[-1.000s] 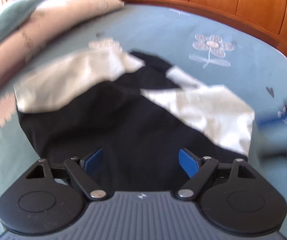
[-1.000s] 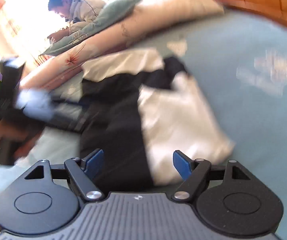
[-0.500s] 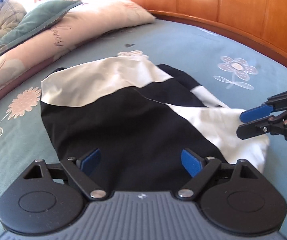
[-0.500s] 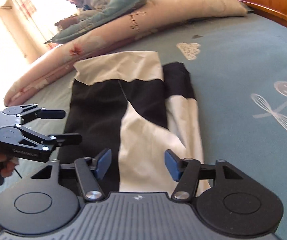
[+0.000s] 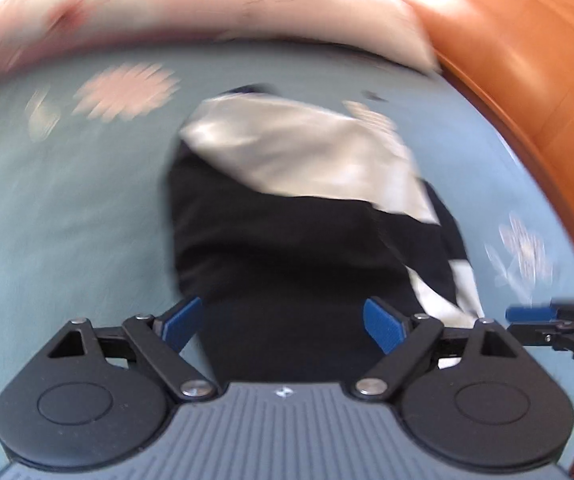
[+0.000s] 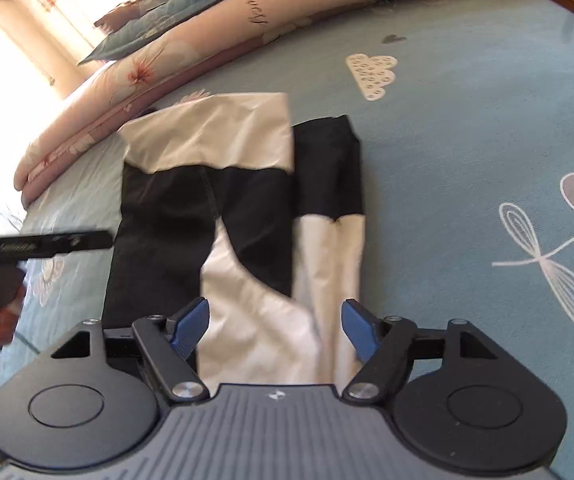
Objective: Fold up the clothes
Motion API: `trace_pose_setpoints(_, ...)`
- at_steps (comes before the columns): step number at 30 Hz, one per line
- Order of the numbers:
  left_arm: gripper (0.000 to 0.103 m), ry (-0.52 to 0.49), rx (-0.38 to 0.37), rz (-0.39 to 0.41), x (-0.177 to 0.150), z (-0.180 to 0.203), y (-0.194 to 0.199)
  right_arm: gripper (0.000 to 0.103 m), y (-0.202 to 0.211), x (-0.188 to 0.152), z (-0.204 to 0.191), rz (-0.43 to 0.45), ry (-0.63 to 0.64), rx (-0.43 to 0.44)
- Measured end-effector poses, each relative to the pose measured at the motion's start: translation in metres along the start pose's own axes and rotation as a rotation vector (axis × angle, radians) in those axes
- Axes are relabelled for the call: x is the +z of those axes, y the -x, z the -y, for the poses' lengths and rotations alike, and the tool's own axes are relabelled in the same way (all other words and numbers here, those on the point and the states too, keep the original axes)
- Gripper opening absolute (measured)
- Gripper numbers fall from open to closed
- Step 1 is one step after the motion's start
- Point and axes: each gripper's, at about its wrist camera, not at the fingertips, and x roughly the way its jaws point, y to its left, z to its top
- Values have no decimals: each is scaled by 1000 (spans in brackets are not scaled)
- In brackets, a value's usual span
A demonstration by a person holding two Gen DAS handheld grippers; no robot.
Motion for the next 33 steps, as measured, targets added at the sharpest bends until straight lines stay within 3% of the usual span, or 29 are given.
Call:
trace_pose_setpoints(2, 88, 138, -31, -51, -2, -26, -12, 78, -12, 15, 19, -13, -39, 21)
trace_pose_setpoints(5, 88, 322, -165, -149, -12, -56, -36, 79, -41, 29, 50, -67, -153, 99)
trace_pose_setpoints(8, 88, 418, -263, -204, -24, -68, -56, 82, -62, 30, 73, -111, -267, 197)
trace_pose_setpoints(12, 92, 413, -327, -215, -24, -67, -73, 93, -79, 25, 81, -122, -337, 300)
trace_pose_setpoints(17, 93, 382, -396, -206, -6, -61, -90, 94, -106, 45, 68, -122, -303, 376)
trace_pose_setpoints(20, 98, 374, -411, -209, 2, -56, -97, 102, -120, 59, 57, -138, -280, 398)
trace_pose_setpoints(23, 96, 379, -424, -207, -7, -55, -92, 100, -116, 54, 49, -184, -249, 395)
trace_pose_setpoints(25, 96, 415, -460, -240, -25, -56, -88, 100, -110, 33, 47, -255, -275, 432)
trace_pose_setpoints(28, 96, 422, -481, -222, -41, -54, -83, 98, -98, 8, 44, -240, -240, 438)
trace_pose_setpoints(33, 98, 425, -451, -192, -17, -46, -96, 98, -117, 34, 41, -217, -262, 435)
